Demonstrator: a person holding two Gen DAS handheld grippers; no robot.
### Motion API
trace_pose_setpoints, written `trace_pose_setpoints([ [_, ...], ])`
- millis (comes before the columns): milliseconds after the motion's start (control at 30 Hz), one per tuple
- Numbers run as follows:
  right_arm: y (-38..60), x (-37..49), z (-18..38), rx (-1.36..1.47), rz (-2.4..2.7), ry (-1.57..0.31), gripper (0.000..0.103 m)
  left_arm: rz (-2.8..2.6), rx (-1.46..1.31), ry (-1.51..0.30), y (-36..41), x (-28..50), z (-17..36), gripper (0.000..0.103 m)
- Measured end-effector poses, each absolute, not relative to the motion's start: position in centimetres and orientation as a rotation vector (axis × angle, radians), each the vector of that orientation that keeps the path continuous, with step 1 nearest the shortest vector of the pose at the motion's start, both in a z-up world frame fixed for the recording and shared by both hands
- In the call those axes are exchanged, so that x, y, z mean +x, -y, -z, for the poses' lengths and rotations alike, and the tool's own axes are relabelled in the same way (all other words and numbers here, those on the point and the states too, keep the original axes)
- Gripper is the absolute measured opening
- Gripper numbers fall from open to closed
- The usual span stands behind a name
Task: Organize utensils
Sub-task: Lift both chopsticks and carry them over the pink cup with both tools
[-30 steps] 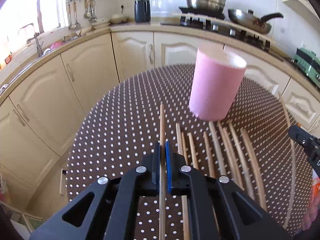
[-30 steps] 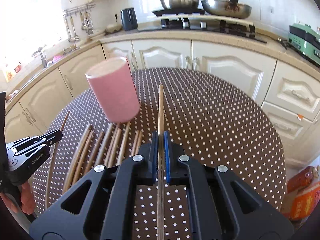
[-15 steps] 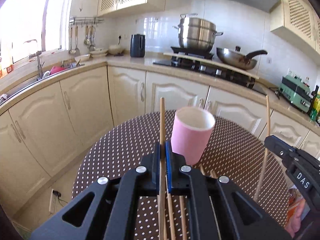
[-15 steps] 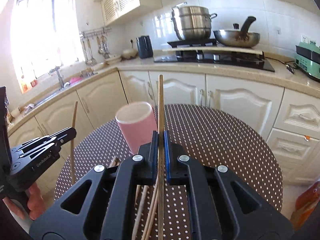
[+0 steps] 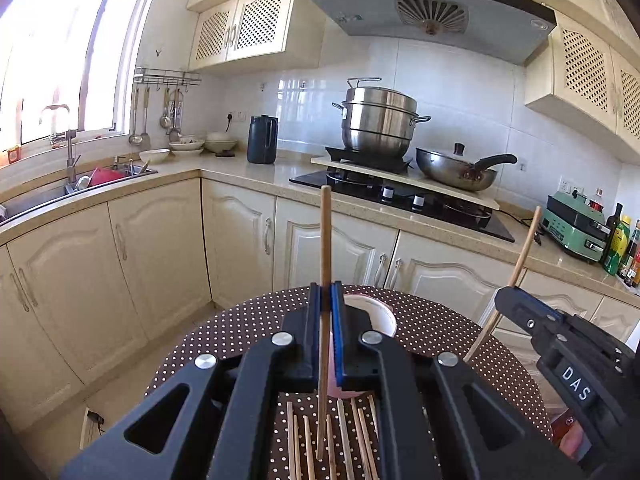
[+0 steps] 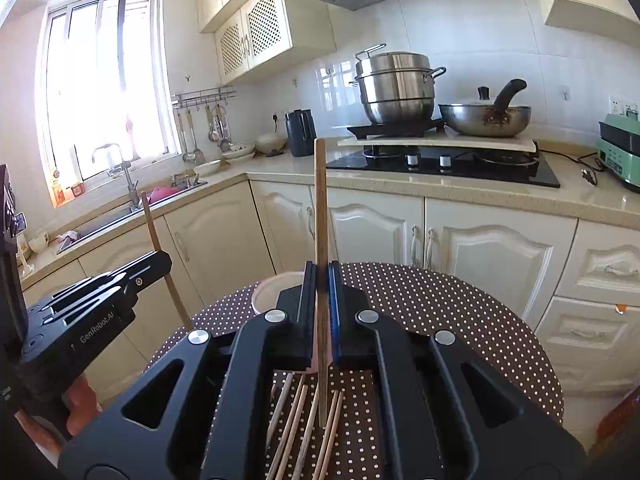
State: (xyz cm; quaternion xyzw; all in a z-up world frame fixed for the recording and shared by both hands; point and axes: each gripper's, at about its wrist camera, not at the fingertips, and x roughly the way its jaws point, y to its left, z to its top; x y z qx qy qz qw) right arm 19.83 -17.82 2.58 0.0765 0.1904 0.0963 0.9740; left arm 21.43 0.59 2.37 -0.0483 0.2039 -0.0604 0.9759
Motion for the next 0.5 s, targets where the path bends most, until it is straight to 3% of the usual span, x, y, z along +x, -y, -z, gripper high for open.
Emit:
trace_pose_setpoints([
  [500,17.5,21.8,-6.3,0.152,-0.182,-0.277,0.007,0.130,-0.143,-0.323,-1.3,23.2,-5.2,0.006],
])
